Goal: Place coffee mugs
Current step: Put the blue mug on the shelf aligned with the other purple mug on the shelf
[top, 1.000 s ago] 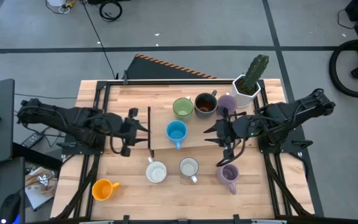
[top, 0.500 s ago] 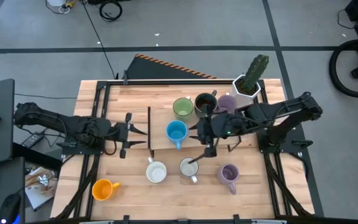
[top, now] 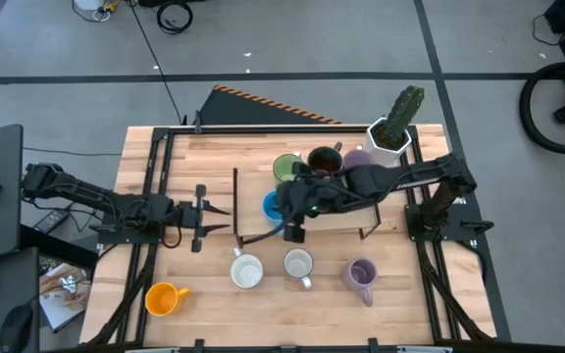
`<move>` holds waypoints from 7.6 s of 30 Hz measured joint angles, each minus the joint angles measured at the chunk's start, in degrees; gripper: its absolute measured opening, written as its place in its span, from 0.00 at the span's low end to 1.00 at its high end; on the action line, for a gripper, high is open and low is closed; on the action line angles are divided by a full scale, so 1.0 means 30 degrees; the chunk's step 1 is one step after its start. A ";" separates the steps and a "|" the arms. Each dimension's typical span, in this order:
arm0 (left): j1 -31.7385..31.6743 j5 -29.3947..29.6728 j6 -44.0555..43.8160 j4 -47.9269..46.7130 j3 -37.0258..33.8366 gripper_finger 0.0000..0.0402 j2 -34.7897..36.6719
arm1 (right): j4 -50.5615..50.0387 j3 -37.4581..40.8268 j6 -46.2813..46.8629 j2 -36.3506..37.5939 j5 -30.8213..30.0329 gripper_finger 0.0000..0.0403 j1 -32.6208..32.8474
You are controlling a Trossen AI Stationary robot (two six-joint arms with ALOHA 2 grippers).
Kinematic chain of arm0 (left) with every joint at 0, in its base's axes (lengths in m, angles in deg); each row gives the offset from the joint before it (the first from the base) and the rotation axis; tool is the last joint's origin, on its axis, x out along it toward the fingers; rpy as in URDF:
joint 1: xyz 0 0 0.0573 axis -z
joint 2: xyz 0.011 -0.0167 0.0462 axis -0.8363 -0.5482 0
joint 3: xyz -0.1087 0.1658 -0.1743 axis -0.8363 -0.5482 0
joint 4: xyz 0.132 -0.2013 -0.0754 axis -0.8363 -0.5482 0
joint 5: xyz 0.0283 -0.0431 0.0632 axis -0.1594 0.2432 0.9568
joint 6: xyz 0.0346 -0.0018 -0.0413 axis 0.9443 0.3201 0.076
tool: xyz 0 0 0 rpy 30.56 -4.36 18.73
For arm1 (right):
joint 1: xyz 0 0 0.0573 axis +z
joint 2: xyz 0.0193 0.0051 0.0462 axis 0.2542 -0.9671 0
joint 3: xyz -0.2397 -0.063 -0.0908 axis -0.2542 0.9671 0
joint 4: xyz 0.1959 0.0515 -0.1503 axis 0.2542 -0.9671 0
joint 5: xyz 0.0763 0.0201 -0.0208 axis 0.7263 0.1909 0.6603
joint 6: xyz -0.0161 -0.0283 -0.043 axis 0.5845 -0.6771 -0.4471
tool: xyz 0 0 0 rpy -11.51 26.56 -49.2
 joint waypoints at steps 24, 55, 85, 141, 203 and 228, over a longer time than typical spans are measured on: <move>-0.0102 0.0207 -0.0882 -0.4167 0.0022 0.37 0.3722 | 0.1217 -0.2936 -0.2971 -0.1501 0.1152 0.32 -0.0403; -0.0109 0.0418 -0.2568 -0.1773 -0.1872 0.37 0.4855 | 0.1278 -0.3123 -0.3563 -0.2652 0.1429 0.57 -0.0287; -0.0109 0.0418 -0.2582 -0.2466 -0.1872 0.37 0.4833 | -0.3826 -0.3691 -0.0162 -0.2638 0.0763 0.55 -0.0301; -0.0109 0.0433 -0.2735 -0.2786 -0.1865 0.37 0.4819 | -0.4482 -0.2642 0.2511 -0.3570 0.2403 0.43 -0.0666; -0.0102 0.0426 -0.2611 -0.3007 -0.1865 0.37 0.4819 | -1.4097 -0.4353 0.7787 -0.2934 0.1211 0.10 0.1589; -0.0103 0.0426 -0.2056 -0.2970 -0.1865 0.37 0.4826 | -1.3555 0.2366 1.2323 0.2472 -0.0360 0.09 0.3102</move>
